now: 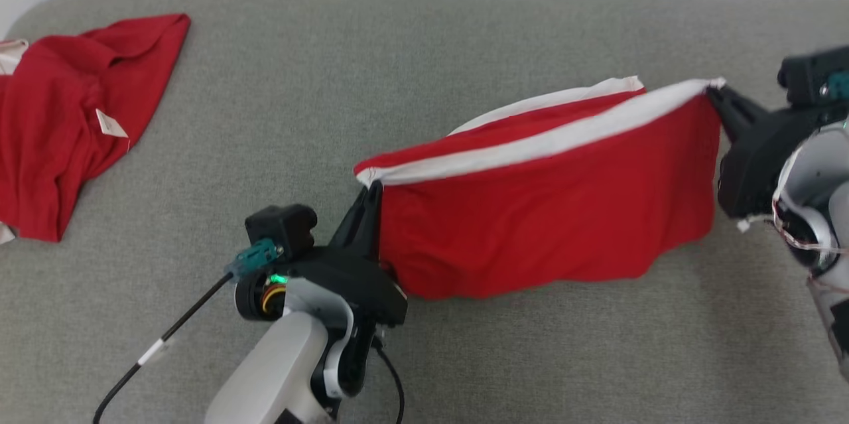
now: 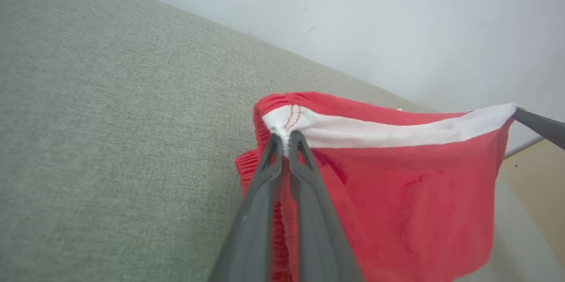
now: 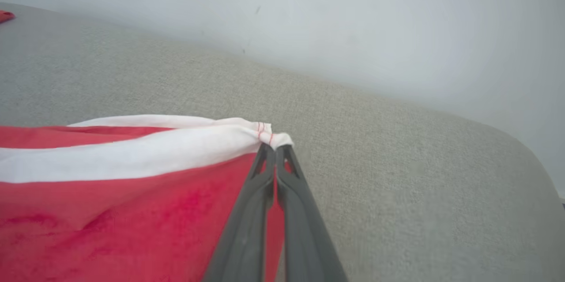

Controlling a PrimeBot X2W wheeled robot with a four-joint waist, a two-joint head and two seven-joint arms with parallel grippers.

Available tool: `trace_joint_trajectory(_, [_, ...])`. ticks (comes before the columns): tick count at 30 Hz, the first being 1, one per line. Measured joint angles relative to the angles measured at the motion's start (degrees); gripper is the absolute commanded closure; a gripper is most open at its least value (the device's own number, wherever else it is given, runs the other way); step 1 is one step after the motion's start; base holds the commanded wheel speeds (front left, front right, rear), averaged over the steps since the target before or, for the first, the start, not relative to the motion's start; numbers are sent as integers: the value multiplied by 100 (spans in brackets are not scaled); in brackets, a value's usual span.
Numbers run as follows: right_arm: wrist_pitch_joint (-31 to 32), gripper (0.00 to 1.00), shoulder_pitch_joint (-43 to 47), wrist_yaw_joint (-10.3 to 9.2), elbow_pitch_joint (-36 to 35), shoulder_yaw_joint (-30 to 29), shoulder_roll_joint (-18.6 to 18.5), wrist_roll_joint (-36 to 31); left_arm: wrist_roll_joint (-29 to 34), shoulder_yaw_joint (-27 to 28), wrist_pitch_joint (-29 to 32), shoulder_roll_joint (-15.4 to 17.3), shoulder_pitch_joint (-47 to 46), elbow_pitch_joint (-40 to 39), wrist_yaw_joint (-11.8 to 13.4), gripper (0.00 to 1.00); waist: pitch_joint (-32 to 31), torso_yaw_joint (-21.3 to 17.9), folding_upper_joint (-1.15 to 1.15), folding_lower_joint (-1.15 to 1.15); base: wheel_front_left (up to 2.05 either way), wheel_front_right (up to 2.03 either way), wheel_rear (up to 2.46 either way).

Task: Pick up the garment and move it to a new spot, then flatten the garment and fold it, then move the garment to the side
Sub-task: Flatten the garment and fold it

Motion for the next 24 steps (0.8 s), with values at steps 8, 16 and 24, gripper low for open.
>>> trace_joint_trajectory(8, [-612, 100, -765, 1, 981, 8, 185, -235, 210, -221, -291, -124, -585, 477, 218, 100, 369, 185, 0, 0, 0, 0, 0])
trace_joint_trajectory(16, [-1006, 0, -1075, 0, 1647, 109, 346, -291, 118, -377, -561, -157, -819, 756, 135, 0, 467, 312, 0, -1, 0, 0, 0])
trace_joint_trajectory(24, [-925, 0, -1133, 0, 2061, -13, 532, 189, 664, -129, -726, -47, -643, 509, 140, 0, 169, 272, 0, -2, 0, 0, 0])
